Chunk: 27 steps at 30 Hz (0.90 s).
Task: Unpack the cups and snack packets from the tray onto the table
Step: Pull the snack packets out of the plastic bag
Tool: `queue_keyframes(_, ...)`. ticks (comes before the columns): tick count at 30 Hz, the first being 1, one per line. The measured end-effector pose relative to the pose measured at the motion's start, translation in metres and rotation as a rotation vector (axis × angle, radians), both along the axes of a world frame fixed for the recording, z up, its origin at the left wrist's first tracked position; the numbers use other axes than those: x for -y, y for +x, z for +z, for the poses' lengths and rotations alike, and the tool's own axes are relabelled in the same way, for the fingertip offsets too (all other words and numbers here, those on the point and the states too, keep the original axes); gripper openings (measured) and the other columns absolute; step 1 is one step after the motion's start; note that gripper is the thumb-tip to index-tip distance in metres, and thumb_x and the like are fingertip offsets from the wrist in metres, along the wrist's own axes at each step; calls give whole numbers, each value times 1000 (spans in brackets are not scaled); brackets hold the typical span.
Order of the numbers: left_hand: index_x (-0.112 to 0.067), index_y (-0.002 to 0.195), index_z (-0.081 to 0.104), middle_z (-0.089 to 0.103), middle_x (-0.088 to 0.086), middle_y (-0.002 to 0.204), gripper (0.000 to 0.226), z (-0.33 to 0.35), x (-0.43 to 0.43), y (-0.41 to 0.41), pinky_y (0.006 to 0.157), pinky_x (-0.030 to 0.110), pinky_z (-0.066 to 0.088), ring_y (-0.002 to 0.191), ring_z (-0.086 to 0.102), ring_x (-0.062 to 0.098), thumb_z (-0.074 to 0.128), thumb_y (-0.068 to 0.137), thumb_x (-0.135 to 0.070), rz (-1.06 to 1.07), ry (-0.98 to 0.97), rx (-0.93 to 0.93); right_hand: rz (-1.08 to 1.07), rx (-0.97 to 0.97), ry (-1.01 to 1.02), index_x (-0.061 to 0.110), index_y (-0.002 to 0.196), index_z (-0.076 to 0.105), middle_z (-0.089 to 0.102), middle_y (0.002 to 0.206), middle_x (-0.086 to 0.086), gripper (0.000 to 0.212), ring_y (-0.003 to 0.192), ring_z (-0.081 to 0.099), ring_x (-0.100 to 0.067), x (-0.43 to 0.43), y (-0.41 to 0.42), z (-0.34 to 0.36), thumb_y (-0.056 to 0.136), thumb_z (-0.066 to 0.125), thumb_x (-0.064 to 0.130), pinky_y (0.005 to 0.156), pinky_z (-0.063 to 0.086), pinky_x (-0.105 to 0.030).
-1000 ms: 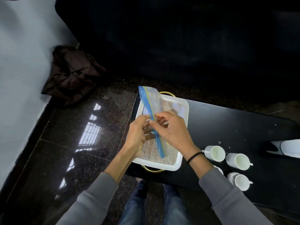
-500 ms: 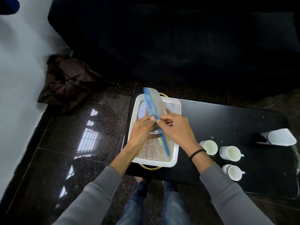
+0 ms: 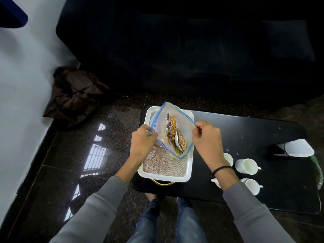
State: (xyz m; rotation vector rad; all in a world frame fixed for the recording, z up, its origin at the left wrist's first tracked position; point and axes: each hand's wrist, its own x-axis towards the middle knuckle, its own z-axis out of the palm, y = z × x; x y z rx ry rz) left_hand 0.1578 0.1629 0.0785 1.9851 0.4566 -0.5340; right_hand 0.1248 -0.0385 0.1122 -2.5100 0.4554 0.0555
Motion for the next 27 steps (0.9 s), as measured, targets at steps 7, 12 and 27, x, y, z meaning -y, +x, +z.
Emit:
queue_keyframes(7,-16,151,32,51,8,146,83,8,-1,3,94,44,48,130,53,31,78,82,-26,-315,551,359,216,35,-134,14,118,68,68,108,-4,20,95,66,-26,-13,-7,10,103,55,18,71,54,-37)
queue_keyframes(12,-17,134,62,70,7,126,58,10,-3,15,123,54,24,122,65,24,81,80,-25,-654,819,797,366,63,-151,19,117,72,68,110,2,23,106,62,-20,-21,-6,11,100,59,10,73,53,-31)
queue_keyframes(27,-15,99,69,76,11,84,23,31,19,-19,104,38,39,98,67,33,50,97,-28,-577,594,422,-120,-297,641,29,80,71,73,70,17,60,70,67,5,-58,-16,22,86,45,83,60,46,-7)
